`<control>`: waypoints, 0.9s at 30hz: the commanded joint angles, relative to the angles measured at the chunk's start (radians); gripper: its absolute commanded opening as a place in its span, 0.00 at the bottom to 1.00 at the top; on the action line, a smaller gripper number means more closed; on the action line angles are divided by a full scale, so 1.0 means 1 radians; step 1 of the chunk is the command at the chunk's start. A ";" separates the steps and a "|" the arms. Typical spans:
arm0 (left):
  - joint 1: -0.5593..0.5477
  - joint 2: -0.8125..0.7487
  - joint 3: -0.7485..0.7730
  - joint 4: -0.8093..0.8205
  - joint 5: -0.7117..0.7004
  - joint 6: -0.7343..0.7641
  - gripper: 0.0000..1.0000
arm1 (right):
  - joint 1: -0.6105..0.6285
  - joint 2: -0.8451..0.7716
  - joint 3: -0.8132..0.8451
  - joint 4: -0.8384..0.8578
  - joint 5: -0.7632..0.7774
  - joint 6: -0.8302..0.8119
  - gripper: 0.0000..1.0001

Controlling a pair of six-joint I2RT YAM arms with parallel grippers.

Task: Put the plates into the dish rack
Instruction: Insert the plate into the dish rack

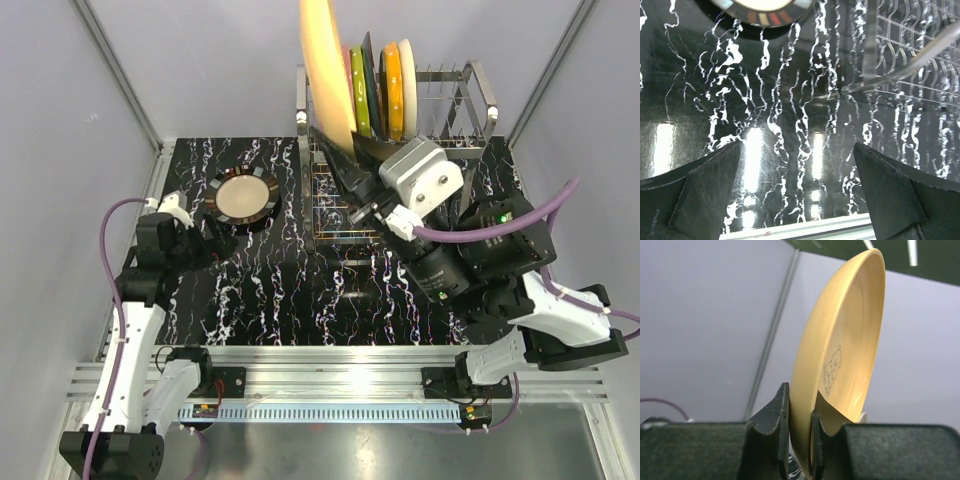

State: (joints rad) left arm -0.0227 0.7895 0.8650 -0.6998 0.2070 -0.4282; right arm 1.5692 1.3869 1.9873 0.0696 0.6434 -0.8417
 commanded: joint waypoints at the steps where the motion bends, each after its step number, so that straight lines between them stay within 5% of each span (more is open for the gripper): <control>1: 0.001 0.022 -0.018 0.083 -0.026 0.029 0.99 | -0.046 0.030 0.120 0.200 0.035 -0.256 0.00; 4: 0.001 0.056 -0.027 0.088 -0.020 0.029 0.99 | -0.154 0.035 0.182 0.104 0.035 -0.226 0.00; 12: 0.001 0.135 -0.040 0.115 0.022 0.035 0.99 | -0.764 -0.011 0.127 -0.128 -0.070 0.168 0.00; 18: 0.001 0.149 -0.064 0.140 0.006 0.037 0.99 | -1.096 -0.016 0.087 -0.290 -0.259 0.432 0.00; 22: 0.001 0.184 -0.075 0.166 0.022 0.039 0.99 | -1.421 -0.012 0.058 -0.346 -0.452 0.623 0.00; 27: 0.001 0.249 -0.073 0.190 0.042 0.045 0.99 | -1.601 -0.037 0.011 -0.301 -0.707 0.835 0.00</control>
State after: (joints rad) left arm -0.0227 1.0103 0.7910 -0.5804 0.2173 -0.4053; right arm 0.0128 1.3914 1.9827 -0.2893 0.1802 -0.1925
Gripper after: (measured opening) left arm 0.988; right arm 0.202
